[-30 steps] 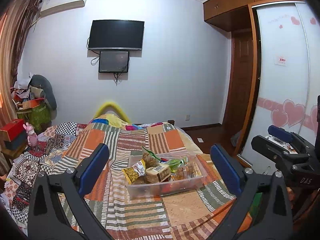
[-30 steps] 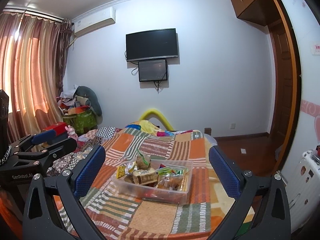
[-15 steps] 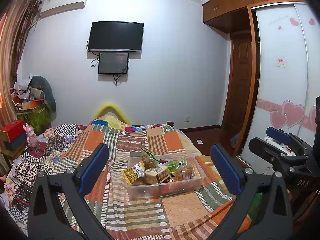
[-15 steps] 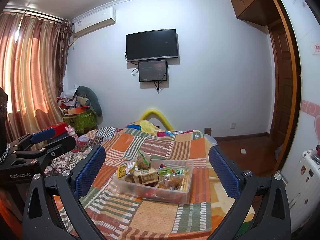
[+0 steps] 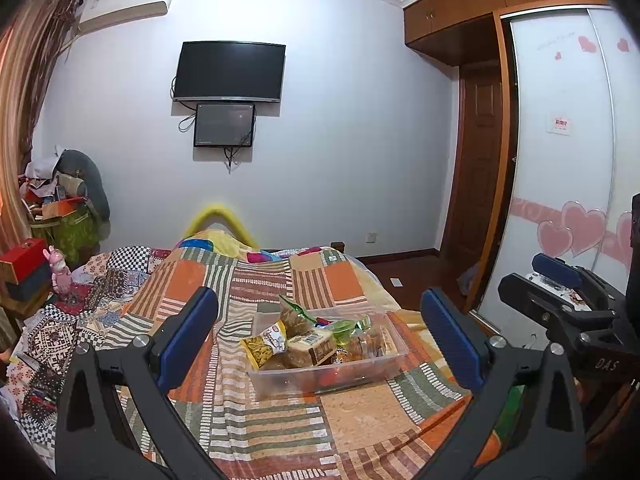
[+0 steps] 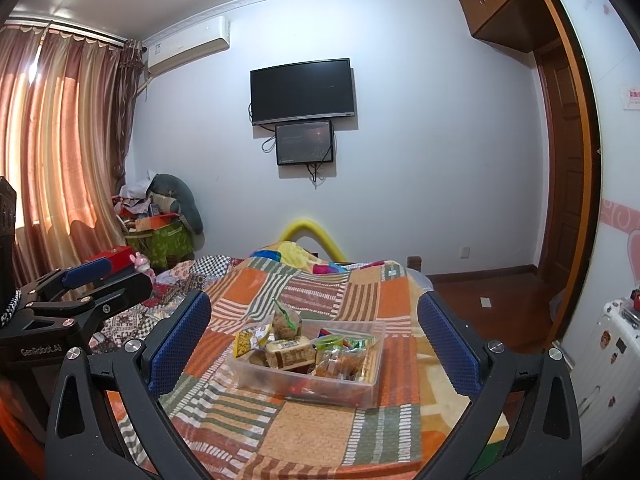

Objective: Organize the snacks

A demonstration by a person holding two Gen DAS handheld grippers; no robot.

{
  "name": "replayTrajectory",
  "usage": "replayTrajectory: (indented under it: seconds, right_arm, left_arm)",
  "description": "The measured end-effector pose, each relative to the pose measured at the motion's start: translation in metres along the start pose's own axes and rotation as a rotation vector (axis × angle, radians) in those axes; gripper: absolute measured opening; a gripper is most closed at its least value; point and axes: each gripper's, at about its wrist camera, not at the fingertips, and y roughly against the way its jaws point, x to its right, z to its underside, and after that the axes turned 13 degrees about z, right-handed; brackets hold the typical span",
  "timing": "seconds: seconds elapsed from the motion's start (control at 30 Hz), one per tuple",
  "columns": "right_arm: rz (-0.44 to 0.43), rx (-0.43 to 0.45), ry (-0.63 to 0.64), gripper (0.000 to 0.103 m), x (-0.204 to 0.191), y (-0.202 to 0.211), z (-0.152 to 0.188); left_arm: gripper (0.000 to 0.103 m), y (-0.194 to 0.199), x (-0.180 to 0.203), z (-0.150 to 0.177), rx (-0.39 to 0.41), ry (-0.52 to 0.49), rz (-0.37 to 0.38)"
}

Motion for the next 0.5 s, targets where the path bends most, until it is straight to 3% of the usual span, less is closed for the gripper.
replayTrajectory:
  seconds: [0.5]
  right_arm:
    - [-0.002, -0.001, 0.001, 0.103, -0.0014, 0.0007, 0.0013]
  left_arm:
    - [0.103, 0.0031, 0.0018, 0.0019, 0.002, 0.0, 0.013]
